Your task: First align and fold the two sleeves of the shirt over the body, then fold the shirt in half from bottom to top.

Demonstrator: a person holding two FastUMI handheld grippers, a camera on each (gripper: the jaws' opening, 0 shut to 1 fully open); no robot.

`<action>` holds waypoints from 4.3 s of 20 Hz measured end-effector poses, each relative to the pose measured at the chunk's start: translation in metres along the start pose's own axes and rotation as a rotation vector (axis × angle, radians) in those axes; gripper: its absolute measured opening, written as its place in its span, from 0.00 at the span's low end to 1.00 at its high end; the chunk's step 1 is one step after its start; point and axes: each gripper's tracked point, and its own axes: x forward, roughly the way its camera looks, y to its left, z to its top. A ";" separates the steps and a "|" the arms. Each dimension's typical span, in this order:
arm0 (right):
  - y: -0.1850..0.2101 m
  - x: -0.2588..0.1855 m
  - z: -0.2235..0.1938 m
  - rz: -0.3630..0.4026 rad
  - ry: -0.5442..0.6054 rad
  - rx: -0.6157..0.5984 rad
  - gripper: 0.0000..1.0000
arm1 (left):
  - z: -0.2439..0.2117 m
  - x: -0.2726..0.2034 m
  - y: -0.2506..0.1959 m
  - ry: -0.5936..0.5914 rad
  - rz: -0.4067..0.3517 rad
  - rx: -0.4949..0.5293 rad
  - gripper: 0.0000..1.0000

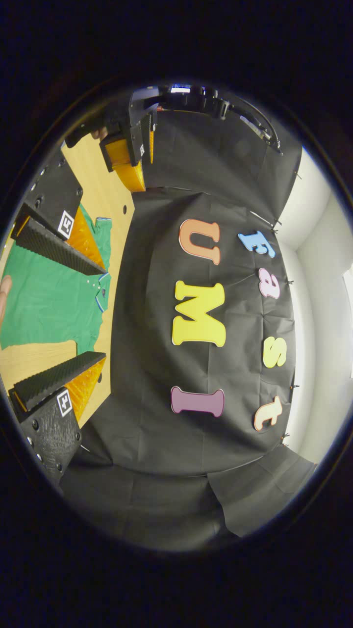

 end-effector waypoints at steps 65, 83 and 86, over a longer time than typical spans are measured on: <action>-0.090 0.371 -0.163 -0.135 0.501 -0.044 0.02 | -0.039 0.031 0.033 0.113 0.077 0.019 1.00; 0.013 0.261 -0.033 0.178 0.204 -0.036 0.95 | -0.054 0.036 0.032 0.149 0.144 -0.003 1.00; 0.010 0.207 -0.031 0.241 0.171 -0.044 0.96 | -0.054 0.035 0.045 0.177 0.221 0.034 1.00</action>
